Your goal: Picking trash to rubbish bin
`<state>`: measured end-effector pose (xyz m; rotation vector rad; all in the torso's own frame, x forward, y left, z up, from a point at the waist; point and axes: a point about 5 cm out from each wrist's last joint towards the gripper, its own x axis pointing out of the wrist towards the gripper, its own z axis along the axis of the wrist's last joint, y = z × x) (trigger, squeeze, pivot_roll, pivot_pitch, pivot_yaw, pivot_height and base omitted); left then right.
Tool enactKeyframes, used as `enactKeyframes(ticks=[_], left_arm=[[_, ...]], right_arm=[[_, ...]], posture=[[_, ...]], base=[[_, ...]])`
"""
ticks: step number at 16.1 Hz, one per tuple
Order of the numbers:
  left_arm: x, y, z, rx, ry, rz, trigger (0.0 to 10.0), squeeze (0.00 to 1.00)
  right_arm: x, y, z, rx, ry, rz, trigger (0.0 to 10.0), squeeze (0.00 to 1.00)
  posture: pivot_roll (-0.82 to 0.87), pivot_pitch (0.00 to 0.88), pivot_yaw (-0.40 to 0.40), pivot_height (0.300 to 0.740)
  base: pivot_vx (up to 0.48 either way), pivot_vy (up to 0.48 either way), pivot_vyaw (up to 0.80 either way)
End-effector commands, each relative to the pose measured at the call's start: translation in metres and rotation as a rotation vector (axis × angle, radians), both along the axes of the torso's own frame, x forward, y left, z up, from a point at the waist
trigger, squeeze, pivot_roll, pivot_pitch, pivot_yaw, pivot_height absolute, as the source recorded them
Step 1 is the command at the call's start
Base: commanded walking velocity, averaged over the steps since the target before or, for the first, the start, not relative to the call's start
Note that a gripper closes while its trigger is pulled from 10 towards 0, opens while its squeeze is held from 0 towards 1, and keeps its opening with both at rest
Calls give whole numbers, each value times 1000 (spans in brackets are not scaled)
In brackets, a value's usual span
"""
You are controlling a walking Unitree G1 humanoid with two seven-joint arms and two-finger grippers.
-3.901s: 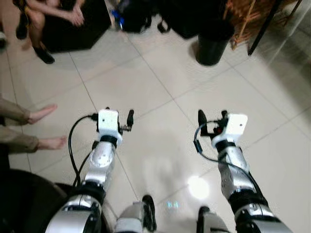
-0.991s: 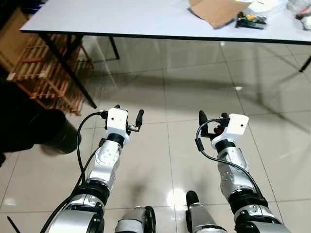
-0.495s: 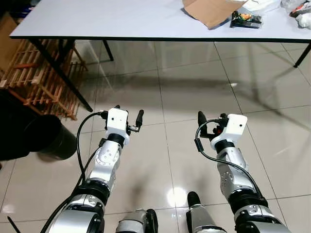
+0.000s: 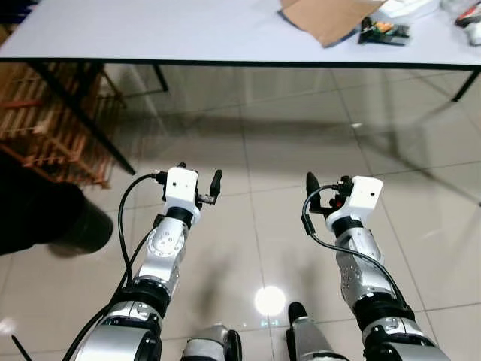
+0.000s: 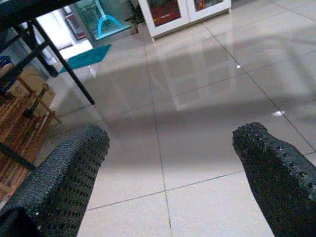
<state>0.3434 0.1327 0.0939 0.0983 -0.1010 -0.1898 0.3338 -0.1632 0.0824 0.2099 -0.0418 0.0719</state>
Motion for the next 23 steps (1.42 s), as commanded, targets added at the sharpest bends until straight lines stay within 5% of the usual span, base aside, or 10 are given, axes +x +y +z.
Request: enactKeyframes(ticks=[1, 6, 12, 23], left_arm=[[-4, 5, -7, 6, 25, 11, 10000, 0], [-3, 5, -6, 8, 24, 13, 10000, 0], [0, 4, -2, 1, 20, 22, 10000, 0], [9, 3, 26, 24, -103, 35, 10000, 0]], right_arm=[[-3, 4, -8, -7, 38, 19, 10000, 0], [-3, 4, -7, -8, 29, 18, 10000, 0], [-4, 3, -6, -20, 19, 10, 10000, 0], [4, 1, 10, -12, -31, -1, 10000, 0]], posture=[[78, 250, 148, 740], [78, 251, 149, 740], [77, 257, 146, 740], [82, 260, 137, 740]], base=[[0, 0, -750], [0, 0, -751], [0, 0, 0], [435, 0, -110]])
